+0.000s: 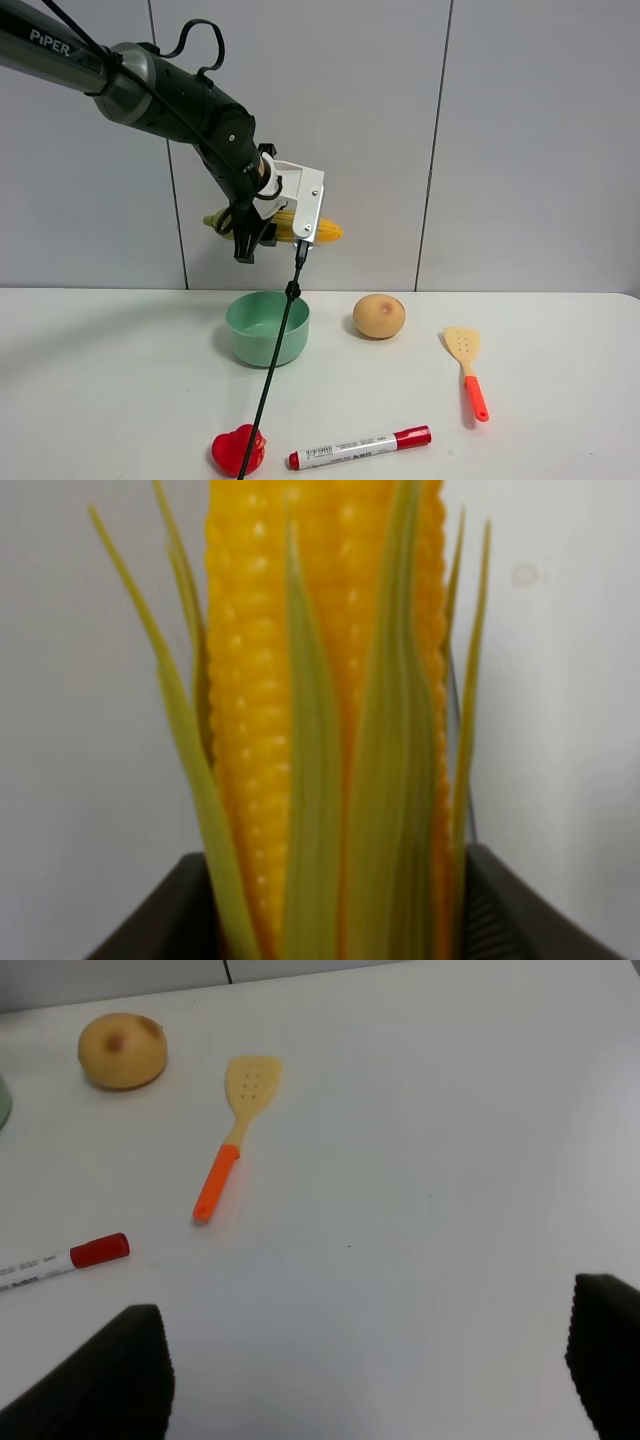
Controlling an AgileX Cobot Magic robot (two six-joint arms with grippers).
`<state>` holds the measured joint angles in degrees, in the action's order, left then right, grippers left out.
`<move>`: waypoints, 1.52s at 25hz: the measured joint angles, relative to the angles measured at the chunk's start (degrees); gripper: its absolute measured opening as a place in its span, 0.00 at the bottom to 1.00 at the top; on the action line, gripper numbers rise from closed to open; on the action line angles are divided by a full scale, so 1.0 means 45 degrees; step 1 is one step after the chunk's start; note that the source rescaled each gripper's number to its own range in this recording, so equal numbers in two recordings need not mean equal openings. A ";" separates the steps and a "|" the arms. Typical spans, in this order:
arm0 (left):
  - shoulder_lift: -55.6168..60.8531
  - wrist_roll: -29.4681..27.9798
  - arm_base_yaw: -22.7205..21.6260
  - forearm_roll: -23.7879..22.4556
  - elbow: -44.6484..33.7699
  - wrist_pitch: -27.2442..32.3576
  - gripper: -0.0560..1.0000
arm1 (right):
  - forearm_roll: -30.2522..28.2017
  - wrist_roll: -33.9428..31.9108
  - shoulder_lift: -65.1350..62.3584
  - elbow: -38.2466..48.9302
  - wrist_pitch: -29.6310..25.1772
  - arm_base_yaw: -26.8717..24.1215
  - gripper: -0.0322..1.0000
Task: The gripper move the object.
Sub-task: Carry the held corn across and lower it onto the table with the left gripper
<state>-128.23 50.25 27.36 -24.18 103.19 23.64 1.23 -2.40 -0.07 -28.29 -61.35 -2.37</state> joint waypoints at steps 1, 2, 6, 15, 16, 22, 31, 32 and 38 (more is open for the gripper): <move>-0.0081 -0.0154 -0.0013 -0.0027 -0.0013 -0.0004 0.06 | 0.0000 0.0000 0.0000 0.0000 0.0000 0.0000 1.00; -0.0167 -0.0284 -0.0052 -0.0074 -0.0013 -0.0004 0.06 | 0.0000 0.0000 0.0000 0.0000 0.0000 0.0000 1.00; -0.0500 -0.0611 -0.0169 -0.0454 -0.0013 -0.0139 0.06 | 0.0000 0.0000 0.0000 0.0000 0.0000 0.0000 1.00; -0.0797 -0.0990 -0.0249 -0.0934 -0.0026 -0.0732 0.06 | 0.0000 0.0000 0.0000 0.0000 0.0000 0.0000 1.00; -0.0839 -0.1051 -0.0249 -0.0947 -0.0026 -0.0732 0.06 | 0.0000 0.0000 0.0000 0.0000 0.0000 0.0000 1.00; -0.1168 -0.1264 -0.0249 -0.0960 -0.0026 -0.0763 0.06 | 0.0000 0.0000 0.0000 0.0000 0.0000 0.0000 1.00; -0.1194 -0.1818 -0.0249 -0.0960 -0.0026 -0.0839 0.06 | 0.0000 0.0000 0.0000 0.0000 0.0000 0.0000 1.00; -0.1194 -0.1833 -0.0249 -0.0960 -0.0026 -0.0839 0.06 | 0.0000 0.0000 0.0000 0.0000 0.0000 0.0000 1.00; -0.1194 -0.1860 -0.0249 -0.0960 -0.0026 -0.0839 0.06 | 0.0000 0.0000 0.0000 0.0000 0.0000 0.0000 1.00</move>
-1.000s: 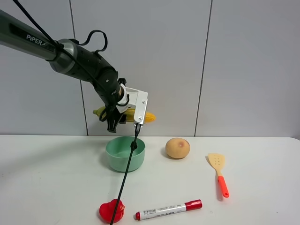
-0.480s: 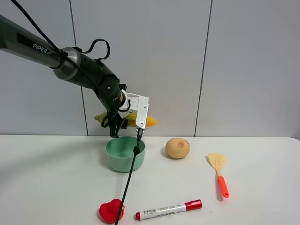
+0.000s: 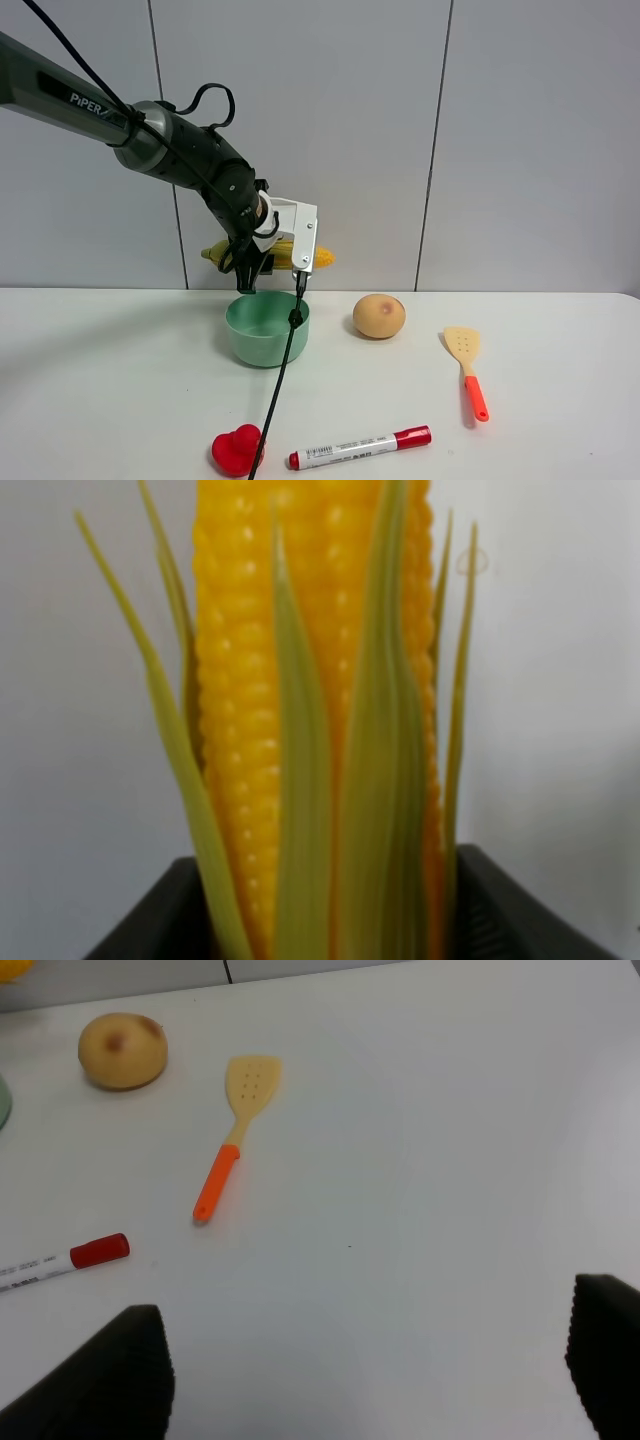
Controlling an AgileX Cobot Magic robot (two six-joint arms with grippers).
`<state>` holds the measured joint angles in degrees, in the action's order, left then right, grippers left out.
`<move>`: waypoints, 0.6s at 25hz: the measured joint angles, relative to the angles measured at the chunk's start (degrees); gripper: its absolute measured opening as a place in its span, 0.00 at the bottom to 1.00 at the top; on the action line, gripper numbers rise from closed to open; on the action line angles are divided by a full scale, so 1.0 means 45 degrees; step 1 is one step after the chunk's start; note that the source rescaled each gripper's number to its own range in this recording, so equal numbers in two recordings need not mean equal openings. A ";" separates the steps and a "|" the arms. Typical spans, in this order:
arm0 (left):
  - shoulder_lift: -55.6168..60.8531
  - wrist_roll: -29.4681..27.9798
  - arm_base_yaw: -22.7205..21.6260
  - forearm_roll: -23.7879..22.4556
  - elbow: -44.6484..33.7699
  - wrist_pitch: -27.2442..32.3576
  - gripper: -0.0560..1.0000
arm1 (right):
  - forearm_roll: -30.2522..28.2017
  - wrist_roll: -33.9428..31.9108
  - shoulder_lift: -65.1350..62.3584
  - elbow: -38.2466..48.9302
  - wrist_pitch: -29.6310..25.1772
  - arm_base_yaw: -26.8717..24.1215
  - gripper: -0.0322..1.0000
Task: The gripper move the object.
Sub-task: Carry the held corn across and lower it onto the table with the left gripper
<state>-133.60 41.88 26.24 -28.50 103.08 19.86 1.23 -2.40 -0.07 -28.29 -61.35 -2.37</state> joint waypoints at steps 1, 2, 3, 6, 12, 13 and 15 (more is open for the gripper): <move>0.0000 -0.0010 0.0000 0.0000 0.0000 0.0000 0.06 | 0.0000 0.0000 0.0000 0.0000 0.0000 0.0000 1.00; -0.0013 -0.0025 0.0000 0.0000 0.0000 0.0000 0.06 | 0.0000 0.0000 0.0000 0.0000 0.0000 0.0000 1.00; -0.0029 -0.0025 0.0000 0.0000 0.0000 -0.0010 0.06 | 0.0000 0.0000 0.0000 0.0000 0.0000 0.0000 1.00; -0.0233 -0.0025 0.0000 0.0000 0.0000 -0.0105 0.06 | 0.0000 0.0000 0.0000 0.0000 0.0000 0.0000 1.00; -0.0581 -0.0025 0.0000 0.0000 0.0000 -0.0105 0.06 | 0.0000 0.0000 0.0000 0.0000 0.0000 0.0000 1.00; -0.0581 -0.0025 0.0000 -0.0012 0.0000 -0.0105 0.06 | 0.0000 0.0000 0.0000 0.0000 0.0000 0.0000 1.00; -0.0581 -0.0025 0.0000 -0.0051 0.0000 -0.0105 0.06 | 0.0000 0.0000 0.0000 0.0000 0.0000 0.0000 1.00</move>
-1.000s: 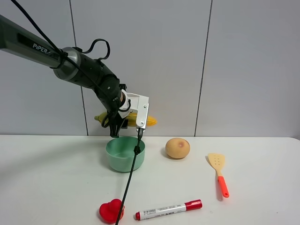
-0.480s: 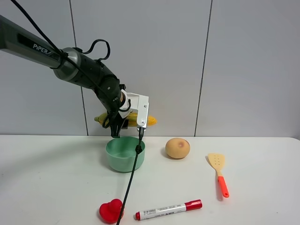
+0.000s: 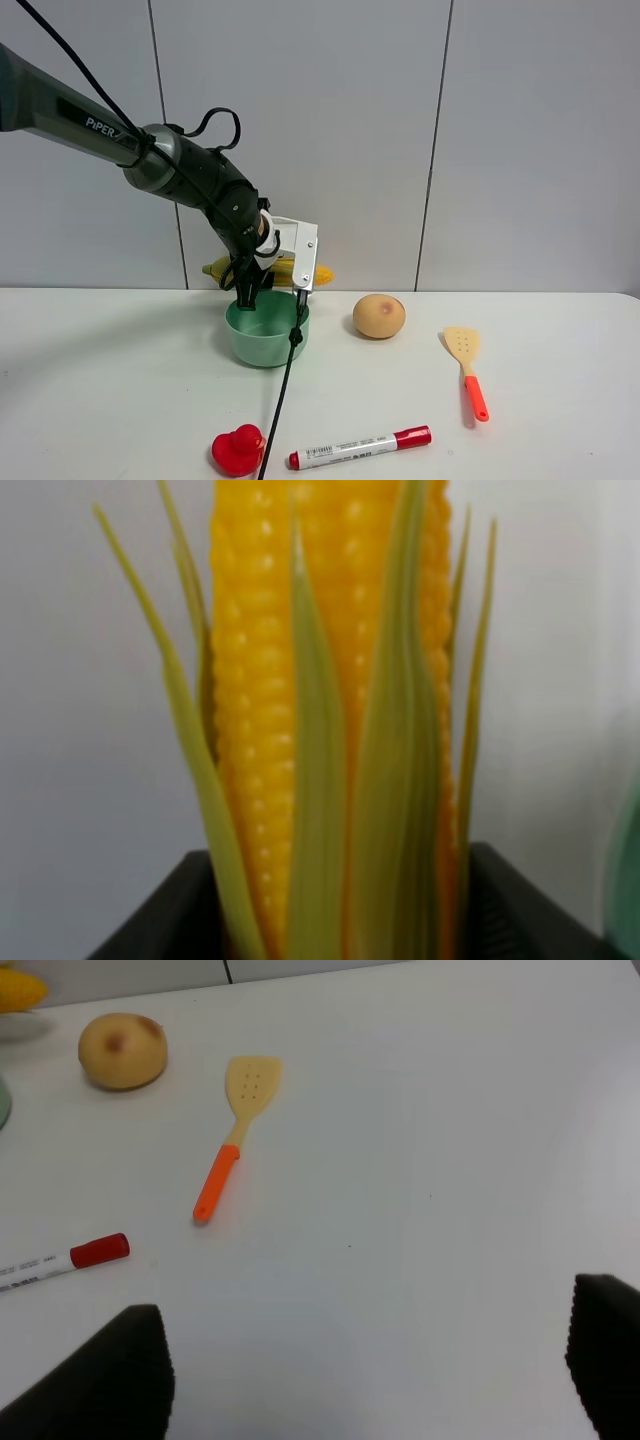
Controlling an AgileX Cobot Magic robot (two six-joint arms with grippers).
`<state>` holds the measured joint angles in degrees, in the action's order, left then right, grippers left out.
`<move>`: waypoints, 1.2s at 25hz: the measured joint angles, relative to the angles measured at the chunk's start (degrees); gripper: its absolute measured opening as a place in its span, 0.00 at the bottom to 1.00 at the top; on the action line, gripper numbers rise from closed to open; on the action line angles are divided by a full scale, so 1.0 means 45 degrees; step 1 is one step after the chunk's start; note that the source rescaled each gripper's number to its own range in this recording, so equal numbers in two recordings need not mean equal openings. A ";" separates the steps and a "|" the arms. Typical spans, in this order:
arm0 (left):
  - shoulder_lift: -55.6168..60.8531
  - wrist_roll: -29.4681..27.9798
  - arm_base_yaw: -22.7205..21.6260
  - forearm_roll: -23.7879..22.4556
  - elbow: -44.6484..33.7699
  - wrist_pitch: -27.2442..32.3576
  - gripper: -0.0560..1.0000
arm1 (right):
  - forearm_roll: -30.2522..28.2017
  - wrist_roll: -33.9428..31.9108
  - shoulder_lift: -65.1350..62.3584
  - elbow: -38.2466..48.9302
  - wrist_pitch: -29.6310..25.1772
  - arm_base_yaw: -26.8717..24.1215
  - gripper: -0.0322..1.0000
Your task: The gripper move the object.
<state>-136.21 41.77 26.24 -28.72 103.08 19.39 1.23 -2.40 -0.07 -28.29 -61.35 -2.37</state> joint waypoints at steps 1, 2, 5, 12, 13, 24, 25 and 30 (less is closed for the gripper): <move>0.0000 0.0000 0.0000 0.0000 0.0000 0.0000 0.06 | 0.0000 0.0000 0.0000 0.0000 0.0000 0.0000 1.00; 0.0000 0.0000 0.0000 0.0000 0.0000 0.0000 0.06 | 0.0000 0.0000 0.0000 0.0000 0.0000 0.0000 1.00; 0.0000 0.0000 0.0000 -0.0010 0.0000 0.0000 0.06 | 0.0000 0.0000 0.0000 0.0000 0.0000 0.0000 1.00; 0.0000 0.0000 0.0000 -0.0029 0.0000 -0.0127 0.34 | 0.0000 0.0000 0.0000 0.0000 0.0000 0.0000 1.00; 0.0000 0.0000 0.0000 -0.0042 0.0000 -0.0163 0.36 | 0.0000 0.0000 0.0000 0.0000 0.0000 0.0000 1.00; 0.0415 0.0012 0.0000 -0.0055 0.0000 -0.0146 0.40 | 0.0000 0.0000 0.0000 0.0000 0.0000 0.0000 1.00; 0.0585 0.0012 0.0000 -0.0055 0.0000 -0.0084 0.40 | 0.0000 0.0000 0.0000 0.0000 0.0000 0.0000 1.00; 0.1509 0.0012 0.0044 -0.0024 0.0000 0.0511 0.40 | 0.0000 0.0000 0.0000 0.0000 0.0000 0.0000 1.00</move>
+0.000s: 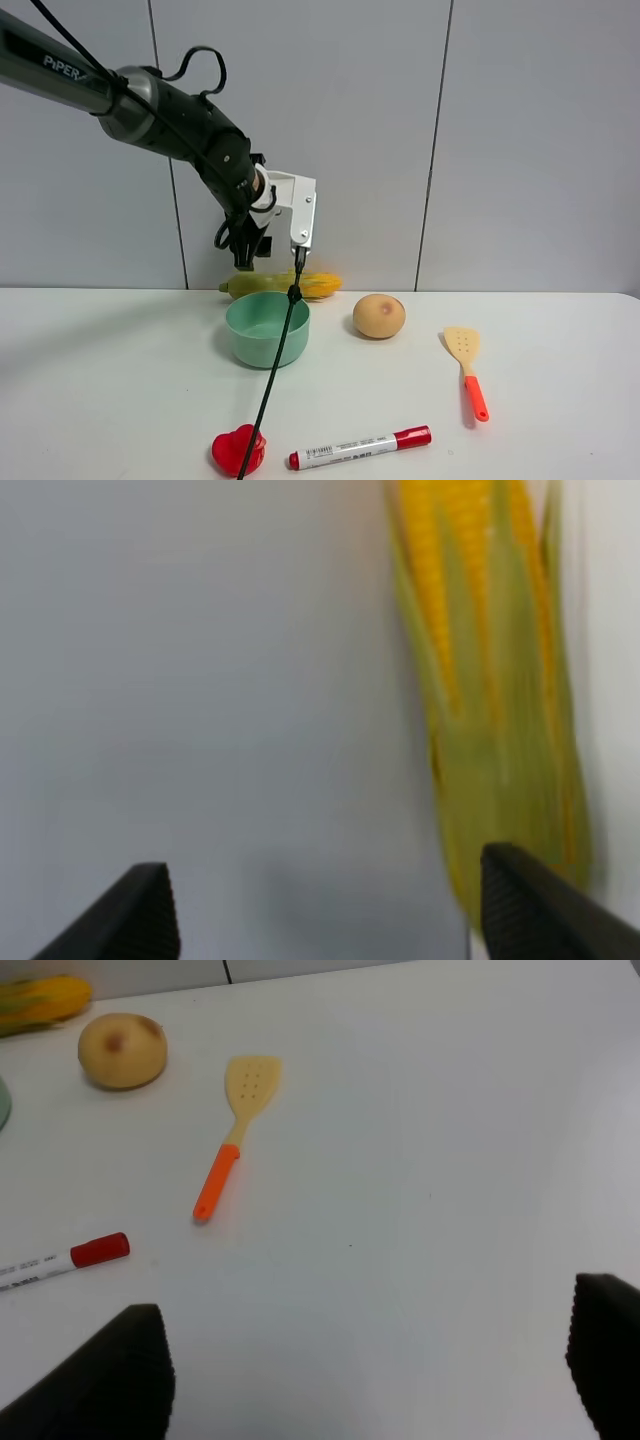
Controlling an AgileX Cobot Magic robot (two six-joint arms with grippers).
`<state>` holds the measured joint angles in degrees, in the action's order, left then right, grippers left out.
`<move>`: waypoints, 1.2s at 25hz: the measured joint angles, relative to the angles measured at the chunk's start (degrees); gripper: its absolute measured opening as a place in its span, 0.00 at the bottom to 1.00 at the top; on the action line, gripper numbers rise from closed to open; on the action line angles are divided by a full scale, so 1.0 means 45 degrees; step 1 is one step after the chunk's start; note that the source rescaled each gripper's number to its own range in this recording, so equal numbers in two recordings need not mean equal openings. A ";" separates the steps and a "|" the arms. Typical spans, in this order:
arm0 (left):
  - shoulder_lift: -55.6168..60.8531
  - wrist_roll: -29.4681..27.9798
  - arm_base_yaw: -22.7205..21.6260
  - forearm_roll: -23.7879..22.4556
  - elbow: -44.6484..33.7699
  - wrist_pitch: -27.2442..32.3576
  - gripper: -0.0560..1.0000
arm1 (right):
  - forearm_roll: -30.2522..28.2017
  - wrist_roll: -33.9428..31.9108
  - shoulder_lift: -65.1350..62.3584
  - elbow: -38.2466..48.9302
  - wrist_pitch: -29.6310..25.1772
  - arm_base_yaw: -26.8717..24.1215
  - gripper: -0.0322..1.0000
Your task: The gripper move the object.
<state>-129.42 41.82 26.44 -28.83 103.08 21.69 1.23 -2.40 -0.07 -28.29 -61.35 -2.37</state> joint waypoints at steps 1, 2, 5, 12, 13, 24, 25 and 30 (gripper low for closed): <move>0.0209 0.0000 0.0037 0.0071 0.0000 0.0271 0.40 | 0.0000 0.0000 0.0000 0.0000 0.0000 0.0000 1.00; 0.0791 -0.0009 0.0135 0.0509 0.0014 0.1066 0.40 | 0.0000 0.0000 0.0000 0.0000 0.0000 0.0000 1.00; 0.1777 -0.0101 0.0267 0.1544 0.0014 0.2640 0.40 | 0.0000 0.0000 0.0000 0.0000 0.0000 0.0000 1.00; 0.4048 -0.2973 0.0325 0.2649 0.0014 0.7933 0.48 | 0.0000 0.0000 0.0000 0.0000 0.0000 0.0000 1.00; 0.4467 -0.3434 0.0325 0.2691 0.0014 0.8625 0.48 | 0.0000 0.0000 0.0000 0.0000 0.0000 0.0000 1.00; 1.0068 -0.5769 -0.0060 0.2606 -0.0217 1.0617 0.63 | 0.0000 0.0000 0.0000 0.0000 0.0000 0.0000 1.00; 1.0754 -0.5865 -0.0196 0.2511 -0.0547 1.0627 0.67 | 0.0000 0.0000 0.0000 0.0000 0.0000 0.0000 1.00; 1.3371 -0.6087 -0.1191 0.2283 -0.2541 1.0643 0.83 | 0.0000 0.0000 0.0000 0.0000 0.0000 0.0000 1.00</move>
<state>-69.26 14.43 21.08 -18.56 91.64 69.58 1.23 -2.40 -0.07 -28.29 -61.35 -2.37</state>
